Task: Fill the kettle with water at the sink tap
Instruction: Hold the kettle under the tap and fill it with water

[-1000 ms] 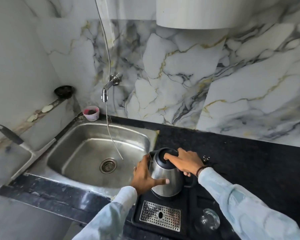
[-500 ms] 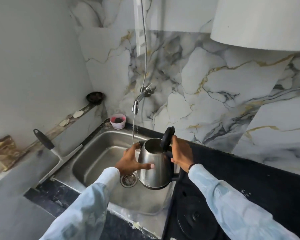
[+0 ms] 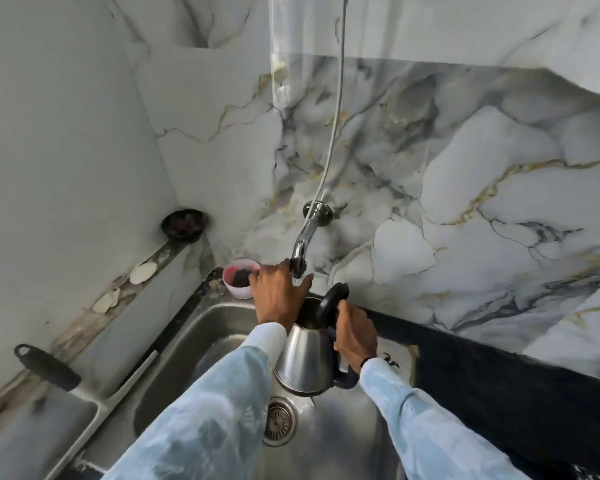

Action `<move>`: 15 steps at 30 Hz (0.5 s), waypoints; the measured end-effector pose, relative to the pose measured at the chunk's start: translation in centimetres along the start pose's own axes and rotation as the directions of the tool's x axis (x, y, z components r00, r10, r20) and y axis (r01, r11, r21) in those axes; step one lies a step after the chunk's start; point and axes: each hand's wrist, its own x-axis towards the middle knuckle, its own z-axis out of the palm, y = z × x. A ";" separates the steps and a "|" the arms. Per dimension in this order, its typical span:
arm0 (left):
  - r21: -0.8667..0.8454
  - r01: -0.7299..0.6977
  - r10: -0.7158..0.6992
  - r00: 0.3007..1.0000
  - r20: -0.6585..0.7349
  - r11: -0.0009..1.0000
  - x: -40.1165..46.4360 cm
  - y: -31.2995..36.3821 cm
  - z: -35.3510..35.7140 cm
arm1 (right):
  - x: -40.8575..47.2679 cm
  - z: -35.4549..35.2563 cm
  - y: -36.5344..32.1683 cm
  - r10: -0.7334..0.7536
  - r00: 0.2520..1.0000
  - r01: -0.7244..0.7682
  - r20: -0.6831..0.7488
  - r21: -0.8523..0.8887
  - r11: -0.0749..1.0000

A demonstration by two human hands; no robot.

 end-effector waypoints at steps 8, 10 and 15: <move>-0.045 -0.192 0.183 0.971 -0.154 0.980 9.2 -6.2 -3.0 | 6.3 8.7 -8.1 -0.046 0.999 0.046 0.004 0.042 0.998; -0.210 -0.235 0.220 0.971 -0.095 0.949 12.3 -8.7 -3.3 | 8.7 10.4 -10.0 -0.057 0.998 0.058 -0.027 0.037 0.998; -0.502 -0.007 0.031 0.999 0.040 0.865 13.8 -16.5 0.4 | 14.3 14.3 -12.5 -0.036 0.997 0.038 -0.062 0.023 0.999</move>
